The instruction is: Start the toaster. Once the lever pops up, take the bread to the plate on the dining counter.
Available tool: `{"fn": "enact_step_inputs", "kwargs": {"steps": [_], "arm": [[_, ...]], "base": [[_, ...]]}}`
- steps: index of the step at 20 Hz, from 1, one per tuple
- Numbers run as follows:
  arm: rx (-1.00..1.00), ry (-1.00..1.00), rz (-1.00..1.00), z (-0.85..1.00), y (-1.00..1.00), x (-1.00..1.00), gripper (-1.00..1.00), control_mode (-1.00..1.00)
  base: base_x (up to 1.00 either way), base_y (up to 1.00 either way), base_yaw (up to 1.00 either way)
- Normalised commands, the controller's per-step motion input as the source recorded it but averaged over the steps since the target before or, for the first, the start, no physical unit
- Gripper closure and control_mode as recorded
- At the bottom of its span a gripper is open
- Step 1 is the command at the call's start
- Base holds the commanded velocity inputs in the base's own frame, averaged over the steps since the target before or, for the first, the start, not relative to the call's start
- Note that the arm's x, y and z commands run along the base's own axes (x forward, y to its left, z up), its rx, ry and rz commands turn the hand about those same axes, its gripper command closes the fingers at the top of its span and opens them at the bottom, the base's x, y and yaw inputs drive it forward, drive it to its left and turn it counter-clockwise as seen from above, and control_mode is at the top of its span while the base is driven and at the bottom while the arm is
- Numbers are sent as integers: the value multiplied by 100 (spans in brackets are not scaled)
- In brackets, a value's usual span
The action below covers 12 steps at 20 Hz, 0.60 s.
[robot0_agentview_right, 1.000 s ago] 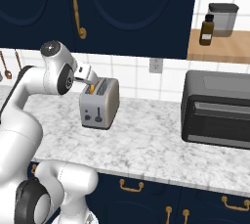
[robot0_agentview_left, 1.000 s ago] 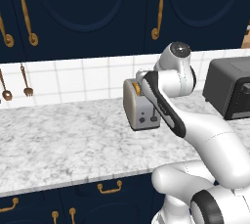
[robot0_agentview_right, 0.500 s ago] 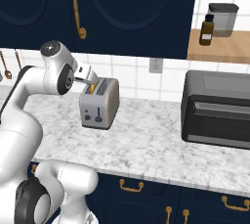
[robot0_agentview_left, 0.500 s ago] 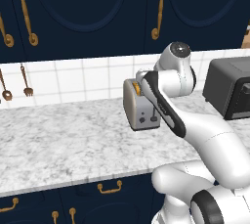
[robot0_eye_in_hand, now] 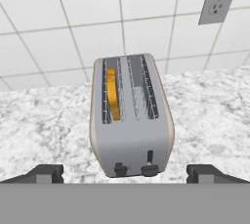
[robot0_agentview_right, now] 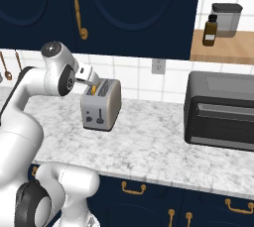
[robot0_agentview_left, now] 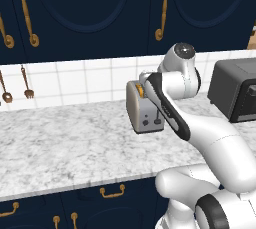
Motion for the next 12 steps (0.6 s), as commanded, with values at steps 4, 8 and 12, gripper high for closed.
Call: {"fn": "enact_step_inputs", "kwargs": {"steps": [4,8,12], "arm": [[0,0,0,0,0,0,-100,-100],[0,0,0,0,0,0,-100,-100],[0,0,0,0,0,0,-100,-100]], "base": [[0,0,0],[0,0,0],[0,0,0]]}}
